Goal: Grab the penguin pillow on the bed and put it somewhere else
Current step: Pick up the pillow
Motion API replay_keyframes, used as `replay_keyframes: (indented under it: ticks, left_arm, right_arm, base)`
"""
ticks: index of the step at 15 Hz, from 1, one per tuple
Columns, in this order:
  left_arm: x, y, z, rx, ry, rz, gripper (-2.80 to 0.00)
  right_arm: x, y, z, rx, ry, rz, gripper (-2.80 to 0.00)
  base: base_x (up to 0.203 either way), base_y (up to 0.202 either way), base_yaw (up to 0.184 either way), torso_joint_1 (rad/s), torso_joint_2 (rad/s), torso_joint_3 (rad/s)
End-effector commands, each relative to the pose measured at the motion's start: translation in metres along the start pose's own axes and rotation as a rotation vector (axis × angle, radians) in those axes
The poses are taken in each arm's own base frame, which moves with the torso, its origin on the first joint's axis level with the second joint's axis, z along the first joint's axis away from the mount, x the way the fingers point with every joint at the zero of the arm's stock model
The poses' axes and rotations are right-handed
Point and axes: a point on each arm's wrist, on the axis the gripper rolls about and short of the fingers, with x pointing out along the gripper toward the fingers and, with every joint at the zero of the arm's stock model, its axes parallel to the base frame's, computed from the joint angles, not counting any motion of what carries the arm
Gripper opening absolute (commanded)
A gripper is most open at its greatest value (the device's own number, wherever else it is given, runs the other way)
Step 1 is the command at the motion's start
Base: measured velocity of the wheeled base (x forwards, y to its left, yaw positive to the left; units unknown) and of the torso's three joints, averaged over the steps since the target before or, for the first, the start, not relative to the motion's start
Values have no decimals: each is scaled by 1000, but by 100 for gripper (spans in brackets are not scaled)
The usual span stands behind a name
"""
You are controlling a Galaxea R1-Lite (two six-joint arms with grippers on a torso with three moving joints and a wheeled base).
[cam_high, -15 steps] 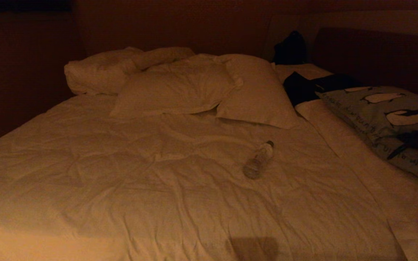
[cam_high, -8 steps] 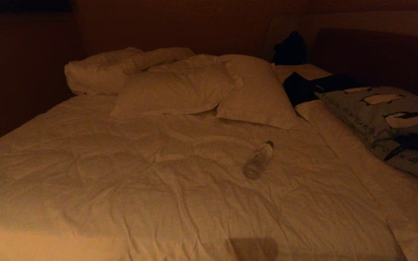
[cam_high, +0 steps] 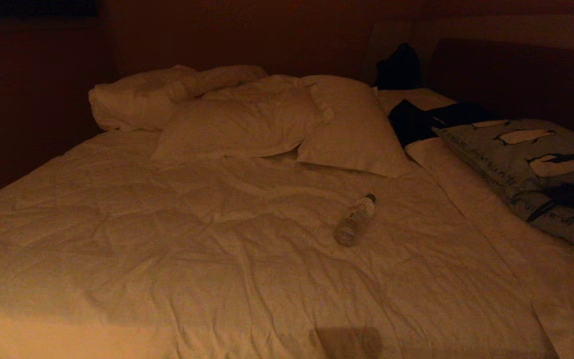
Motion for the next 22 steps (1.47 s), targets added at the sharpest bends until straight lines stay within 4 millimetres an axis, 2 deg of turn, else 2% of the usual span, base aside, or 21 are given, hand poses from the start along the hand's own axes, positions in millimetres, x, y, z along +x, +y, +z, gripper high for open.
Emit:
replay_keyframes:
  ticks: [1,15,22]
  left_arm:
    - [0,0,0,-1,0,1,-280]
    - [0,0,0,0,-1,1,-280]
    - [0,0,0,1,0,1,-280]
  right_arm:
    - [-5,0,6,1,-18,1,-280]
    - [-43,7,35,42,-101,29,-280]
    - [-86,12,65,115,-201,78,-280]
  base:
    - [0,0,0,0,0,0]
    - [0,0,0,0,0,0]
    - [0,0,0,0,0,0]
